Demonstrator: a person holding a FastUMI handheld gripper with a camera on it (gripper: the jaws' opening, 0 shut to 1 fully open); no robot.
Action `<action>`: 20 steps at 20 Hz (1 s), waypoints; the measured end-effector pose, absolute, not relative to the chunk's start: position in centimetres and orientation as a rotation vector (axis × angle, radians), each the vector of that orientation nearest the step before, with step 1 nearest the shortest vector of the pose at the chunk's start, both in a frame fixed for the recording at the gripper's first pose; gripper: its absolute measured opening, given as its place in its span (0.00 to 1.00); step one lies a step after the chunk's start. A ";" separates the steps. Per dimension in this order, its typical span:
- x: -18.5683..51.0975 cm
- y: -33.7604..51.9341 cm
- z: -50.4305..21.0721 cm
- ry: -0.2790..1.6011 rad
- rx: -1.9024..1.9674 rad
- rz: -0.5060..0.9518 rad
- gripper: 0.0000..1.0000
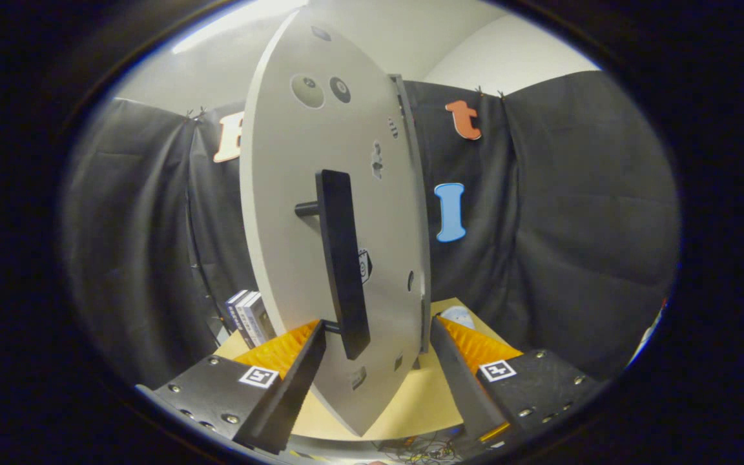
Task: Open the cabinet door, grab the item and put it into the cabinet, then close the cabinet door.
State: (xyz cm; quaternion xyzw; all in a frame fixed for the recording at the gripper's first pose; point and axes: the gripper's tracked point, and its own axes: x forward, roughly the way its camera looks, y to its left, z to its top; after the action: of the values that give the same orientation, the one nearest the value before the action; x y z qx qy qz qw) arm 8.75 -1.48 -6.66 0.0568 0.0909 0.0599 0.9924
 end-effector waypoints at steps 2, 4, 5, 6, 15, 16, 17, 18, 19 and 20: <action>9.6 -0.3 -6.8 0.182 0.122 0.162 0.97; 10.6 1.2 -7.0 0.184 0.127 0.202 0.98; 11.3 2.1 -7.2 0.182 0.131 0.227 0.99; 11.9 3.3 -7.3 0.186 0.135 0.250 1.00; 19.2 12.6 -7.6 0.175 0.084 0.404 1.00; 20.1 13.6 -7.4 0.167 0.072 0.411 1.00; 20.9 14.4 -7.2 0.160 0.059 0.416 1.00; 21.6 15.2 -7.2 0.157 0.046 0.422 1.00; 22.2 16.0 -7.2 0.156 0.042 0.425 1.00; 22.8 16.6 -7.2 0.160 0.039 0.425 1.00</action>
State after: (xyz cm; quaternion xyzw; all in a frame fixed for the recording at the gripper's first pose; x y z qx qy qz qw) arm 22.77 16.60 -7.20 0.0195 0.0792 0.2107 0.9741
